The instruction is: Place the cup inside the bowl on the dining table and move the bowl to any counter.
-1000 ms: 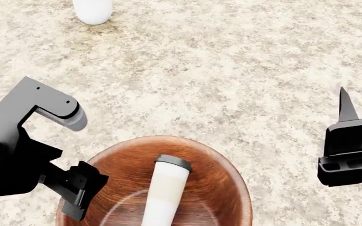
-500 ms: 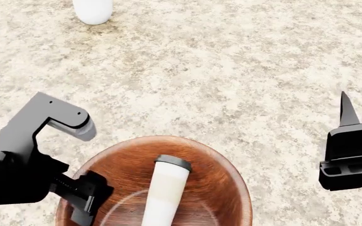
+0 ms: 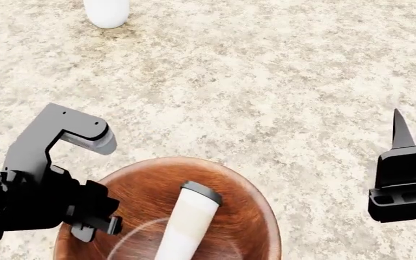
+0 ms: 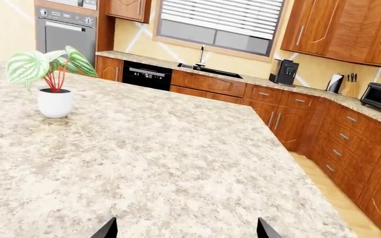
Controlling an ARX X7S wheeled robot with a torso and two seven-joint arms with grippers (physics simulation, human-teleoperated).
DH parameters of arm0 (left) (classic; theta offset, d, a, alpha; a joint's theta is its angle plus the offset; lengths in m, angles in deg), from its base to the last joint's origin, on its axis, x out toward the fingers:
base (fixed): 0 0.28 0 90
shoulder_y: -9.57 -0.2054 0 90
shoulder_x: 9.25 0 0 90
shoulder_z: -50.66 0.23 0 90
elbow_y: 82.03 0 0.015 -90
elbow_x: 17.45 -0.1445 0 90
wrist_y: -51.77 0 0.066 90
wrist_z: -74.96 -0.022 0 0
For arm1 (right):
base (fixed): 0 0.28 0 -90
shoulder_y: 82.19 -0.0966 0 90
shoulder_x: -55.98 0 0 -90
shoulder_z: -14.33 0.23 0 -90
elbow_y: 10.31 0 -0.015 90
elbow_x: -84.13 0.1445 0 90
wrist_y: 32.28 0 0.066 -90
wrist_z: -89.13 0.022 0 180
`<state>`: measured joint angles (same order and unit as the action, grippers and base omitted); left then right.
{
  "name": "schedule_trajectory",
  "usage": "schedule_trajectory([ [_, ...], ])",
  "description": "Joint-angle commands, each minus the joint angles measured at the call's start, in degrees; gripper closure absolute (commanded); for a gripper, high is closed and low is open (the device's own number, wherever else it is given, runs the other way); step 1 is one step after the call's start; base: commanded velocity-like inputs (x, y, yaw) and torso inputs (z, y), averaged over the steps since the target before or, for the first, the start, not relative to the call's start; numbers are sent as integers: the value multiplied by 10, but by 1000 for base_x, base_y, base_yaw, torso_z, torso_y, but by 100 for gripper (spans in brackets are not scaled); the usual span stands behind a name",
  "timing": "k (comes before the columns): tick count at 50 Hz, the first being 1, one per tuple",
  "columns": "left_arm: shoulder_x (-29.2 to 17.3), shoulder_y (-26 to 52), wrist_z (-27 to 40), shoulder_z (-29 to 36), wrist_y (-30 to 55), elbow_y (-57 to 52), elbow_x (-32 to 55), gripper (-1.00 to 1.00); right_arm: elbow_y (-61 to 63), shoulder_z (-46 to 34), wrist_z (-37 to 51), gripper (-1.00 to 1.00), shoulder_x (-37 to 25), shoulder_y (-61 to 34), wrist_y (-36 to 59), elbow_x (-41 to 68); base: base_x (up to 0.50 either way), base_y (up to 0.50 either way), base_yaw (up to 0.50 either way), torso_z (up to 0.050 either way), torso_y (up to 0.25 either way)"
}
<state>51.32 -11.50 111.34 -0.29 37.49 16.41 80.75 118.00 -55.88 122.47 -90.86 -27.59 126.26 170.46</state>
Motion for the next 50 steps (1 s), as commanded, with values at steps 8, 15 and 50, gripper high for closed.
schedule_trajectory([
  [8, 8, 18, 12, -16, -42, 42, -2, 100, 10, 19, -3, -100, -3, 26, -4, -3, 0, 0, 0, 0, 1],
  [15, 2, 31, 24, -21, -45, 49, 4, 100, 7, 9, -1, -100, -4, 21, -5, -1, 0, 0, 0, 0, 0],
  [50, -71, 74, 107, -41, -20, 27, 110, 100, 20, 97, -43, -100, -17, 66, -30, 17, -260, -3, 0, 0, 1],
])
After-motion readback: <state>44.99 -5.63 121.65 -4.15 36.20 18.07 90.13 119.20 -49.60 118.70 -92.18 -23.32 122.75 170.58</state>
